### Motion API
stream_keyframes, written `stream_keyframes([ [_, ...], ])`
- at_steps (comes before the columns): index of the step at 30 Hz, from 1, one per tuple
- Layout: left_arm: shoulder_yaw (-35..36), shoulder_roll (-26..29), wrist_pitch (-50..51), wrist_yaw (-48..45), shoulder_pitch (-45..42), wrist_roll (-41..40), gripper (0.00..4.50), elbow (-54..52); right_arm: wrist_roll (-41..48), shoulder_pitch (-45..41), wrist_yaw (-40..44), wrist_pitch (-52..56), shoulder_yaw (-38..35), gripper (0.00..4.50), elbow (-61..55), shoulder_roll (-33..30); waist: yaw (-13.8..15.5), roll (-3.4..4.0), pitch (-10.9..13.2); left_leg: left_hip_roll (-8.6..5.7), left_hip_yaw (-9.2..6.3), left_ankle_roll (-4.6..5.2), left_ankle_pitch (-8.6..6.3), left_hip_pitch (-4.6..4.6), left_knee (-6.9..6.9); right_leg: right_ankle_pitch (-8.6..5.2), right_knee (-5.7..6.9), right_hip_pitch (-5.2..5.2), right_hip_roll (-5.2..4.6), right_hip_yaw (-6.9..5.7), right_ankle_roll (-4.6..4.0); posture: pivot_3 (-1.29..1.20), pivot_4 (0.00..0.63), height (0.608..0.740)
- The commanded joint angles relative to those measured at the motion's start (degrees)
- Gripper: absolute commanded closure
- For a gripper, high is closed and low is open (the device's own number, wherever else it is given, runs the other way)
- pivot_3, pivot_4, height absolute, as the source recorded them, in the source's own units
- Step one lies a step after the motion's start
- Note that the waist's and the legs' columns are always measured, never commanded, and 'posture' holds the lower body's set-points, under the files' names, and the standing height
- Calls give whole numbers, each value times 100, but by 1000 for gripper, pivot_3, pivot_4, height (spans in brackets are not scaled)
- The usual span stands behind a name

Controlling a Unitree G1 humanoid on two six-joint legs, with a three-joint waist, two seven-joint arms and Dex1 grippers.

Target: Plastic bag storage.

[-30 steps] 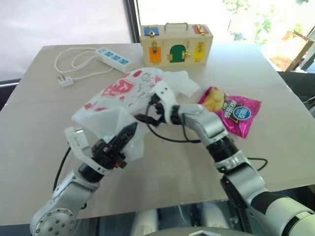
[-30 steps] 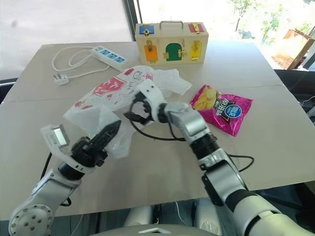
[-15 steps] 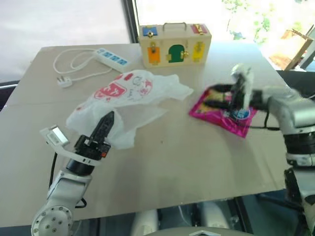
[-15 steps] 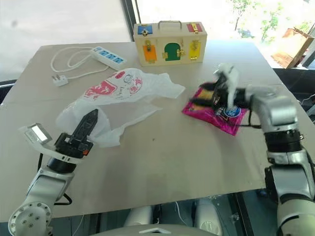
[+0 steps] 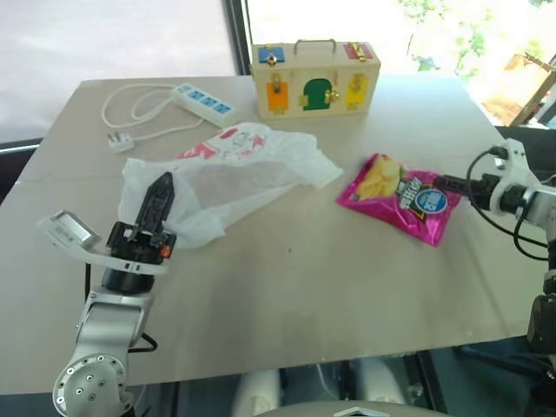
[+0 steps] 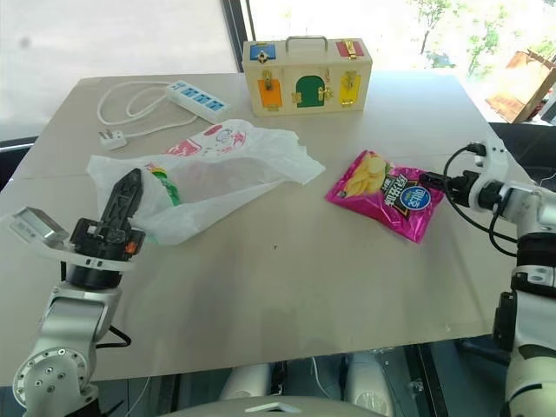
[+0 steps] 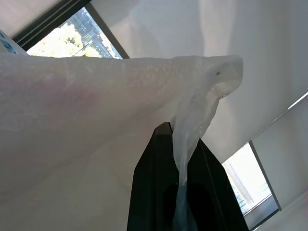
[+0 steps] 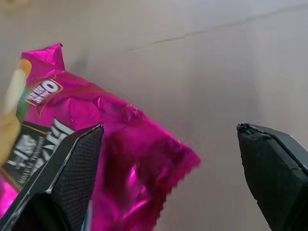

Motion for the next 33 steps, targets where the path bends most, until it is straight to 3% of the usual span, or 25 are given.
stream_keyframes([
  [1, 13, 100, 0, -47, 7, -77, 4500, -95, 384, 238, -224, 445, -369, 32, -618, 115, 7, 0, 0, 1, -1, 0, 0, 0, 1, 0, 0, 0, 2, 0, 0, 0, 150, 740],
  [9, 33, 184, 9, -72, -73, -74, 4500, -26, 900, 663, -725, 1041, -887, 32, -1129, 476, 28, 0, 0, -1, -3, 0, 0, -2, 2, 0, 0, 2, 0, -2, 1, 0, 150, 740],
  [13, -2, 157, 11, -79, -45, -40, 4500, -36, 1452, 730, -917, 1444, -1310, 32, -1408, 955, 11, 0, -1, 1, -4, -1, 1, 0, 2, 0, 1, 2, 6, -1, 1, 0, 150, 740],
  [17, -36, 167, 21, -69, -89, -21, 4500, -11, 1554, 847, -1127, 1355, -1261, 32, -1728, 1307, 22, 1, -1, 3, -5, -2, 1, 1, 1, 0, 1, 2, 8, -1, 1, 0, 150, 740],
  [21, -51, 197, 44, -89, -104, -3, 4500, 12, 1715, 923, -1120, 1395, -1190, 1709, -1966, 1419, 33, 1, -1, 0, -5, -2, 1, -2, 2, 0, 1, 2, 6, -2, 1, 0, 150, 740],
  [22, -51, 200, 45, -87, -106, -4, 4500, 13, 1745, 940, -1125, 1413, -1178, 2395, -2001, 1420, 30, 1, -1, 1, -6, -2, 1, -2, 2, 0, 1, 2, 6, -2, 1, 0, 150, 740],
  [26, -49, 194, 39, -77, -89, -5, 4500, 13, 1924, 965, -1112, 1414, -1234, 4218, -2088, 1453, 23, 1, -1, 1, -6, -2, 1, -1, 1, 0, 2, 2, 7, -2, 1, 0, 150, 740],
  [27, -52, 188, 39, -80, -77, -4, 4500, 14, 2013, 977, -1091, 1435, -1254, 4448, -2143, 1466, 22, 1, -1, 1, -6, -2, 1, -1, 1, 0, 2, 2, 7, -2, 1, 0, 150, 740],
  [33, -85, 157, 29, -99, -23, 18, 4500, 13, 2763, 1289, -692, 1650, -1312, 4448, -2763, 1450, 26, 1, -1, 1, -7, -2, 1, -2, 1, 0, 1, 2, 7, -2, 1, 0, 150, 740],
])
